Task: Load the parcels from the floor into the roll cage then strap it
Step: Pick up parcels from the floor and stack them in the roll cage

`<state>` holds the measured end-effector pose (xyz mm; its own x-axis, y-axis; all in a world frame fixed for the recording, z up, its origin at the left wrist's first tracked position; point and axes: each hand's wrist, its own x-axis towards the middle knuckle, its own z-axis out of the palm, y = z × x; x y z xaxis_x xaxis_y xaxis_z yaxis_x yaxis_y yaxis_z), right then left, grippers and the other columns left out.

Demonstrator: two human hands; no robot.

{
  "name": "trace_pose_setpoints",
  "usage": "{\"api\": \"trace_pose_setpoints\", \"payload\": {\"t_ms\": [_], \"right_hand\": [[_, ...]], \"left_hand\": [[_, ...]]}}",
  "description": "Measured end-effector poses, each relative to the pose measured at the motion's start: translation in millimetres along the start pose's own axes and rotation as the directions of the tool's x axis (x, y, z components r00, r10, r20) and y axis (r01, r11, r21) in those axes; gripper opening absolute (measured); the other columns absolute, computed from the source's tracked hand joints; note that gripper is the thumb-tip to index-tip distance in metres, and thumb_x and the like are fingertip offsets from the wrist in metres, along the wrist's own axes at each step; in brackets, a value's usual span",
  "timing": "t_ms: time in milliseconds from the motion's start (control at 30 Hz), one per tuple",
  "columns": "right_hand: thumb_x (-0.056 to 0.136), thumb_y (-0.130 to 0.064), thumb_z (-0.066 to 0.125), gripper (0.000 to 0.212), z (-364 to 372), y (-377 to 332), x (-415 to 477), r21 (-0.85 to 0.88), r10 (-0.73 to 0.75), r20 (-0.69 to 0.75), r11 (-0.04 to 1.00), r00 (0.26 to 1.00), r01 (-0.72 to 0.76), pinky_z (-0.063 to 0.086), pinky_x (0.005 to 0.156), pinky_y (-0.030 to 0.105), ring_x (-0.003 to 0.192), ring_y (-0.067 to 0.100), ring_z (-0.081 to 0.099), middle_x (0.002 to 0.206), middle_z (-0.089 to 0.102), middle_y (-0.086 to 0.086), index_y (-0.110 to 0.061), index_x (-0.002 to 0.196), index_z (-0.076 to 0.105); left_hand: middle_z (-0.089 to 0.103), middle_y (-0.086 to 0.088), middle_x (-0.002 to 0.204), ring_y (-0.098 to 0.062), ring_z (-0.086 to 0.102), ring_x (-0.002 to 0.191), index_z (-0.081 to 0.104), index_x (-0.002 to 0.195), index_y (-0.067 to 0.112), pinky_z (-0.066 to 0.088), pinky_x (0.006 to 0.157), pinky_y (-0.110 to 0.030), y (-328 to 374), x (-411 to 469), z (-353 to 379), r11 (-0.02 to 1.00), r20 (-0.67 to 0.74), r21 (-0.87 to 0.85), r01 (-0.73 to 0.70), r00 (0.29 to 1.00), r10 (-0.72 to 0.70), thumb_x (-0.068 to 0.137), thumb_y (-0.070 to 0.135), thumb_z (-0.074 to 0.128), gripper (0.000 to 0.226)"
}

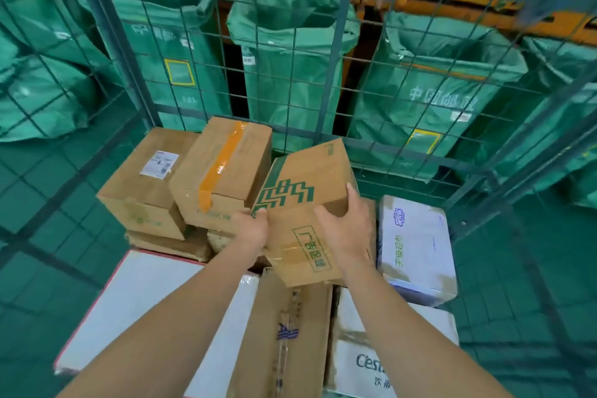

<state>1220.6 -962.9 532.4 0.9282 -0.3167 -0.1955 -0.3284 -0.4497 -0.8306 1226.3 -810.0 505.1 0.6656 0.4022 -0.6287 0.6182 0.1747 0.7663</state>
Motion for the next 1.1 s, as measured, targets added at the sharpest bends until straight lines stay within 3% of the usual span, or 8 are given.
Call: {"api": "trace_pose_setpoints", "payload": {"t_ms": [200,333,467,667,833,933,1000,1100], "right_hand": [[0.089,-0.014,0.055,0.073,26.1,9.2,30.0,-0.167,-0.118,0.012,0.979,0.993,0.118,0.021,0.119,0.049,0.142,0.023,0.031,0.154,0.037,-0.005,-0.041,0.152,0.032],[0.088,-0.012,0.052,0.071,42.7,-6.2,34.7,-0.232,-0.162,0.048,0.958,0.986,0.168,0.015,0.121,0.048,0.144,0.021,0.029,0.157,0.035,-0.01,-0.04,0.151,0.035],[0.084,-0.007,0.06,0.066,41.0,-10.3,40.3,-0.019,-0.116,0.013,0.993,0.993,0.116,0.028,0.119,0.043,0.14,0.017,0.038,0.151,0.045,-0.005,-0.027,0.146,0.045],[0.086,0.014,0.051,0.051,11.8,-3.7,51.9,0.235,-0.033,0.109,0.972,0.993,0.006,0.044,0.109,0.035,0.133,0.015,0.049,0.131,0.052,-0.004,-0.021,0.123,0.049],[0.086,-0.008,0.061,0.054,7.8,-8.2,53.9,0.057,0.025,0.107,0.998,0.994,-0.031,0.032,0.116,0.046,0.141,0.022,0.037,0.146,0.046,0.001,-0.026,0.136,0.049],[0.066,-0.041,0.074,0.094,9.1,2.9,56.6,-0.132,0.355,0.111,0.931,0.928,-0.34,0.013,0.117,0.064,0.15,0.035,0.007,0.164,0.011,0.003,-0.039,0.149,0.031],[0.039,-0.047,0.082,0.118,11.9,24.0,63.7,0.004,0.5,0.223,0.858,0.837,-0.513,0.03,0.111,0.066,0.144,0.04,0.027,0.161,0.021,0.006,-0.047,0.144,0.03],[0.042,-0.043,0.087,0.09,6.5,37.3,60.3,0.206,0.491,0.351,0.79,0.797,-0.577,0.055,0.084,0.049,0.11,0.027,0.06,0.128,0.056,0.004,-0.036,0.123,0.049]], "left_hand": [[0.048,-0.007,0.127,-0.028,0.05,0.113,0.033,0.14,0.016,0.049,0.092,-0.047,-6.3,22.6,6.4,0.984,0.115,-0.096,0.15,0.984,-0.139,0.102,0.028,0.048,0.042],[0.041,-0.005,0.144,-0.029,0.044,0.125,0.043,0.143,0.03,0.038,0.109,-0.05,9.4,24.6,7.1,0.962,0.106,0.273,-0.005,0.994,-0.025,0.088,0.071,0.044,0.069],[0.02,0.006,0.16,-0.028,0.015,0.148,0.031,0.147,0.048,0.018,0.116,-0.058,35.8,26.3,32.2,0.949,0.244,0.299,-0.101,0.969,0.026,0.049,0.105,0.032,0.113],[0.036,0.001,0.152,-0.033,0.033,0.139,0.028,0.144,0.049,0.028,0.109,-0.06,40.9,42.4,58.7,0.889,0.23,0.447,-0.1,0.973,-0.006,0.035,0.106,0.043,0.123],[0.019,-0.01,0.158,-0.037,0.011,0.145,0.016,0.154,0.024,0.017,0.114,-0.054,50.3,1.8,64.0,0.774,0.099,0.617,-0.14,0.99,0.1,0.077,0.081,0.038,0.098],[0.024,-0.01,0.154,-0.035,0.015,0.142,0.019,0.151,0.02,0.022,0.107,-0.051,44.9,0.0,62.2,0.788,0.073,0.594,-0.163,0.986,0.148,0.084,0.068,0.041,0.085],[0.025,-0.009,0.151,-0.033,0.017,0.14,0.021,0.149,0.02,0.024,0.105,-0.051,41.0,-0.3,61.1,0.798,0.067,0.576,-0.176,0.983,0.168,0.085,0.065,0.042,0.081],[0.026,-0.008,0.149,-0.033,0.02,0.139,0.023,0.147,0.02,0.025,0.103,-0.052,38.5,-1.2,62.7,0.799,0.052,0.568,-0.195,0.978,0.202,0.086,0.063,0.042,0.077]]}}
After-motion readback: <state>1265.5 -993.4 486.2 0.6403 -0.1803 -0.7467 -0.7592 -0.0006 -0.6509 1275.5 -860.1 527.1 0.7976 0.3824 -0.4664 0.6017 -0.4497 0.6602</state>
